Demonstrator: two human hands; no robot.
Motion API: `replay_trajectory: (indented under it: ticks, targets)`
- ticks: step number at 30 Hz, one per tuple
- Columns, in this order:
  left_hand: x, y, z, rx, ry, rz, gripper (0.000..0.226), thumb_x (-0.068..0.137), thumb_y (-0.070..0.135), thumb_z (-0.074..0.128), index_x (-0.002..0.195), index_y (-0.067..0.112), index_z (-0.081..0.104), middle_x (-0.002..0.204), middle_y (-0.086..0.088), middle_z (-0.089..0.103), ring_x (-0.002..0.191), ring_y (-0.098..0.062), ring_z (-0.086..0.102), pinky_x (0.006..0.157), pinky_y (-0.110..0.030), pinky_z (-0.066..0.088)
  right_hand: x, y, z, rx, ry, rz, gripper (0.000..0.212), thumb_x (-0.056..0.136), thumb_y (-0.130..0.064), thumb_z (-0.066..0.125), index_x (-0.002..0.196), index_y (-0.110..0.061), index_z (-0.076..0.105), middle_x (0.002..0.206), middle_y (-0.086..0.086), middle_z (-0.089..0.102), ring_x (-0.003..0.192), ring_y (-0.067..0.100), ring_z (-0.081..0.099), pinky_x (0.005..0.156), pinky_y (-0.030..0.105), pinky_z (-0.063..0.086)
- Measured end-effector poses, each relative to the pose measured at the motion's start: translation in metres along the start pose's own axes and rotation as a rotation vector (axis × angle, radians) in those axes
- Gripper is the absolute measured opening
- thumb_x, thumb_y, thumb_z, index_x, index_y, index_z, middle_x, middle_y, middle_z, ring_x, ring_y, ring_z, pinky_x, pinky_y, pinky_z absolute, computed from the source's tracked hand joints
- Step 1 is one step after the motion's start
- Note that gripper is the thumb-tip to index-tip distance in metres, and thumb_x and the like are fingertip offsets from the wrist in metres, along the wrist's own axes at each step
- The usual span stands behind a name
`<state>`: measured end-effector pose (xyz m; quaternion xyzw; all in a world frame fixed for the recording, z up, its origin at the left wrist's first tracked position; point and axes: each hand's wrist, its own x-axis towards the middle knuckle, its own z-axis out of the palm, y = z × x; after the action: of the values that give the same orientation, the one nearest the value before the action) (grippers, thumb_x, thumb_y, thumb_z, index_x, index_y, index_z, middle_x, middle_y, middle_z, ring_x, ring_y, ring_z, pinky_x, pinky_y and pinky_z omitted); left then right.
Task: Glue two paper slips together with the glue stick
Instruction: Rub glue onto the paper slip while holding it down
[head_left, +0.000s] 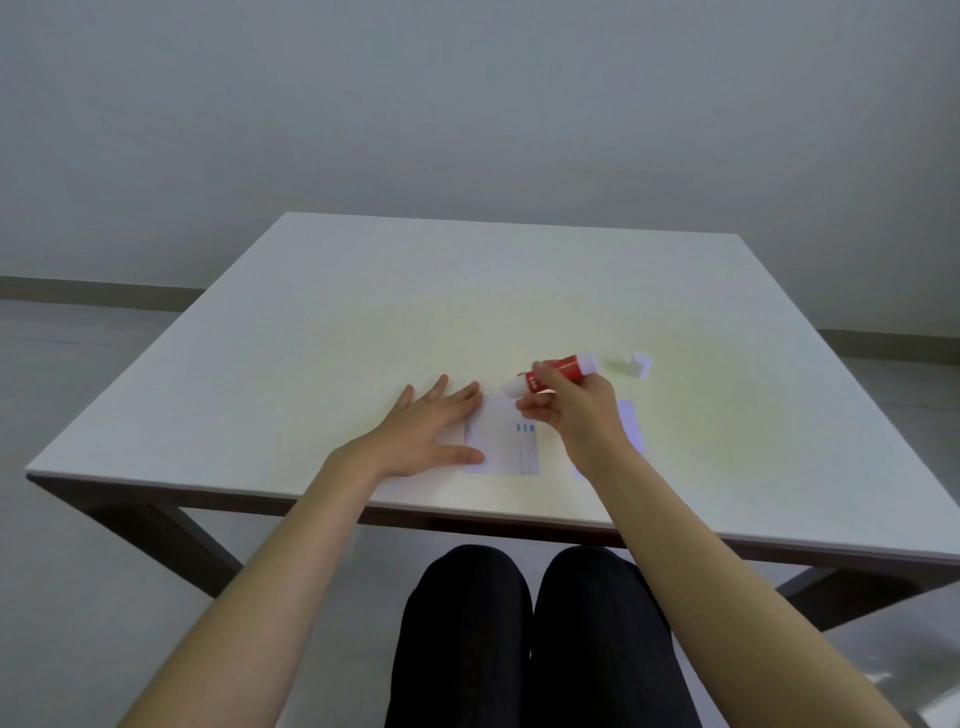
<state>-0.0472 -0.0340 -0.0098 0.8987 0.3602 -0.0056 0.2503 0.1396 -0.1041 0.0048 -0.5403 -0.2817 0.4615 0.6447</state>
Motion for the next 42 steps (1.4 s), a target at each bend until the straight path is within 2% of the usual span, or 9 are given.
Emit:
replay_trajectory:
  ticks: [5,9,13,17,20,23,28,34,42]
  targets:
    - [0.004,-0.005,0.002,0.046,-0.008,-0.001,0.086,0.084,0.056,0.054,0.151,0.027,0.007,0.16,0.012,-0.006,0.146,-0.016,-0.018,0.117,-0.043,-0.009,0.002,0.014,0.019,-0.502,0.014,-0.191,0.004,0.079,-0.013,0.064,0.08,-0.012,0.059,0.066,0.001,0.066,0.056,0.017,0.068,0.06,0.034,0.055]
    - [0.005,-0.005,0.002,0.037,-0.004,0.002,0.089,0.083,0.057,0.056,0.151,0.028,0.007,0.16,0.012,-0.006,0.145,-0.017,-0.018,0.117,-0.043,-0.01,0.0,0.017,0.025,-0.665,0.018,-0.268,0.007,0.079,-0.011,0.062,0.084,-0.008,0.057,0.079,0.011,0.068,0.074,0.031,0.068,0.073,0.042,0.056]
    - [0.006,-0.007,0.003,0.007,0.004,0.006,0.089,0.082,0.056,0.058,0.151,0.031,0.007,0.16,0.013,-0.005,0.145,-0.015,-0.018,0.117,-0.041,-0.012,-0.01,0.017,0.028,-0.699,-0.031,-0.285,0.011,0.078,-0.012,0.062,0.084,-0.004,0.059,0.078,0.015,0.069,0.072,0.032,0.068,0.069,0.042,0.055]
    - [0.006,-0.007,0.003,-0.017,-0.001,0.005,0.091,0.081,0.057,0.058,0.15,0.032,0.005,0.16,0.014,-0.005,0.145,-0.013,-0.019,0.117,-0.041,-0.012,-0.016,0.018,0.026,-0.723,-0.144,-0.244,0.01,0.077,-0.015,0.063,0.081,-0.007,0.059,0.064,0.002,0.068,0.054,0.012,0.066,0.054,0.03,0.052]
    - [0.007,-0.006,0.001,0.036,-0.016,-0.001,0.09,0.082,0.057,0.056,0.151,0.03,0.005,0.16,0.012,-0.007,0.145,-0.015,-0.018,0.117,-0.041,-0.012,-0.007,0.012,0.019,-0.687,-0.042,-0.253,0.007,0.081,-0.014,0.064,0.085,-0.01,0.06,0.067,0.001,0.067,0.053,0.009,0.065,0.06,0.023,0.052]
    - [0.007,-0.007,0.002,0.057,-0.023,-0.005,0.089,0.082,0.058,0.055,0.151,0.03,0.005,0.16,0.011,-0.007,0.146,-0.016,-0.018,0.116,-0.04,-0.012,-0.005,0.01,0.015,-0.674,0.021,-0.277,0.006,0.081,-0.011,0.062,0.086,-0.009,0.061,0.074,0.008,0.068,0.064,0.021,0.068,0.068,0.031,0.054]
    - [0.008,-0.009,0.004,0.0,-0.007,-0.002,0.093,0.08,0.061,0.056,0.15,0.033,0.003,0.16,0.015,-0.006,0.145,-0.012,-0.019,0.116,-0.039,-0.013,-0.024,0.017,0.014,-0.718,-0.205,-0.266,0.005,0.076,-0.015,0.064,0.077,-0.02,0.062,0.063,-0.006,0.066,0.053,0.007,0.065,0.054,0.024,0.052]
    - [0.008,-0.01,0.004,0.044,-0.022,-0.01,0.092,0.08,0.061,0.056,0.151,0.03,0.006,0.16,0.013,-0.007,0.145,-0.013,-0.018,0.116,-0.039,-0.013,-0.008,0.007,0.003,-0.62,0.017,-0.25,0.007,0.081,-0.01,0.063,0.087,-0.008,0.061,0.07,0.004,0.066,0.055,0.014,0.065,0.065,0.032,0.057]
    - [0.007,-0.008,0.004,-0.011,0.004,-0.018,0.095,0.076,0.062,0.06,0.15,0.032,0.009,0.159,0.016,-0.005,0.145,-0.012,-0.017,0.117,-0.039,-0.012,-0.033,0.015,0.01,-0.734,-0.202,-0.298,0.007,0.077,-0.017,0.065,0.078,-0.023,0.062,0.064,-0.008,0.068,0.057,0.009,0.065,0.059,0.024,0.053]
